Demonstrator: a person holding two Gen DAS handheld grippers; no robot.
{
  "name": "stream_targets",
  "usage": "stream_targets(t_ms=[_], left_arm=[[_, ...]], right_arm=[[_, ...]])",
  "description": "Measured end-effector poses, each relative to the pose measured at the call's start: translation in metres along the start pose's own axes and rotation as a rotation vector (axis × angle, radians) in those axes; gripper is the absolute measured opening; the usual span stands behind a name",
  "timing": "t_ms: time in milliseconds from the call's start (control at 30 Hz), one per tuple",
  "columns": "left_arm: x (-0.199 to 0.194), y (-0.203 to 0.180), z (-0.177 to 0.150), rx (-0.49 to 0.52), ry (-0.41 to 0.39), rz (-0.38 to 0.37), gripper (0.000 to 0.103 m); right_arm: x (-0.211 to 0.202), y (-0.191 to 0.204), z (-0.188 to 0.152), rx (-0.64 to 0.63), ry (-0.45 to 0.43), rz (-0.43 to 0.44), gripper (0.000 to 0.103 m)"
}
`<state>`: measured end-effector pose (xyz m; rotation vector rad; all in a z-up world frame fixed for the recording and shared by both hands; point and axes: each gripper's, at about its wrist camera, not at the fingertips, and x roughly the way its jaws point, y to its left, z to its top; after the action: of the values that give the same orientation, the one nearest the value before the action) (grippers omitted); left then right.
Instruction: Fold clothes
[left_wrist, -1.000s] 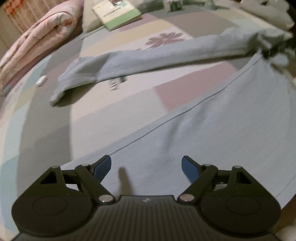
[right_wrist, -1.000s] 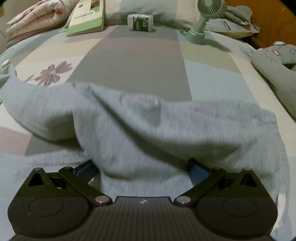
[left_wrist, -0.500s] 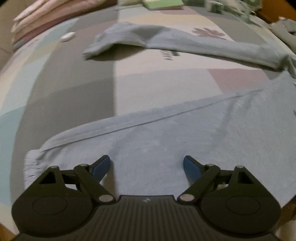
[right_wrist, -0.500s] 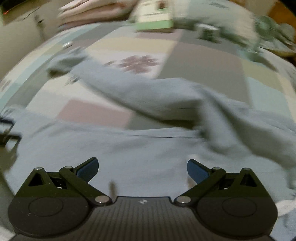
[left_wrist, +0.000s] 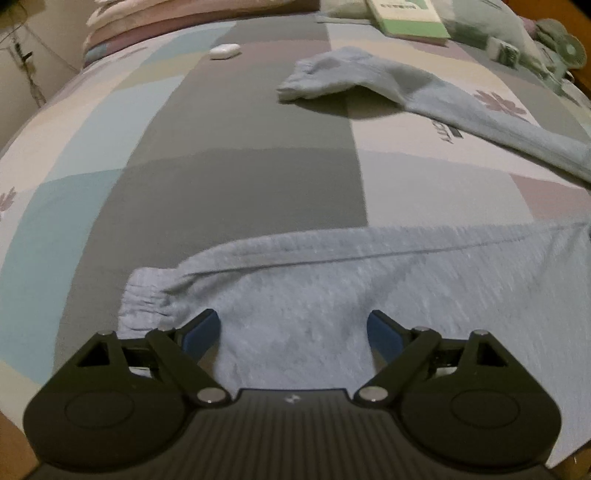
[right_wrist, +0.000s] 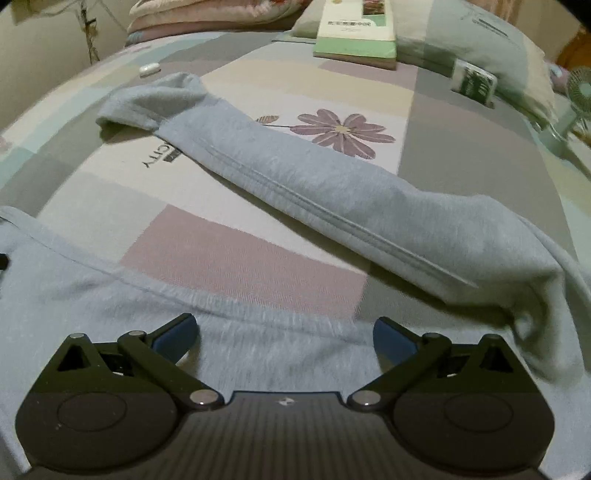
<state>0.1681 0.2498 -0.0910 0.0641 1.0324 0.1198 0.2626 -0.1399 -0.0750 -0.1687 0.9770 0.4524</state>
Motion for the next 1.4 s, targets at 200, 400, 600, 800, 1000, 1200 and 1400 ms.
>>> stream_targets(t_ms=[200,400,600,800,1000,1200,1400], left_arm=[[-0.004,0.006,-0.002,0.015,-0.031,0.002,0.087],[-0.01,0.004,-0.007,0.026,-0.036,0.019,0.089],[-0.025,-0.004,-0.008,0.058,-0.052,0.038,0.088],[-0.048,-0.025,-0.008,0.117,-0.094,0.013,0.086],[-0.086,-0.12,0.001,0.293,-0.212,-0.189,0.087],[-0.067,-0.227,-0.005,0.412,-0.234,-0.254,0.087],[-0.051,-0.258,-0.036,0.452,-0.184,-0.271,0.087]], right_arm=[[-0.062,-0.005,-0.063,-0.059,-0.057,-0.003,0.103],[-0.07,-0.012,-0.144,-0.006,-0.014,-0.098,0.103],[-0.089,-0.009,-0.17,0.043,-0.02,-0.136,0.103],[-0.103,-0.004,-0.156,0.041,-0.058,-0.153,0.103],[-0.101,-0.01,-0.156,0.07,-0.085,-0.218,0.103],[-0.102,-0.029,-0.164,0.177,-0.099,-0.219,0.103],[-0.102,-0.035,-0.171,0.193,-0.103,-0.221,0.103]])
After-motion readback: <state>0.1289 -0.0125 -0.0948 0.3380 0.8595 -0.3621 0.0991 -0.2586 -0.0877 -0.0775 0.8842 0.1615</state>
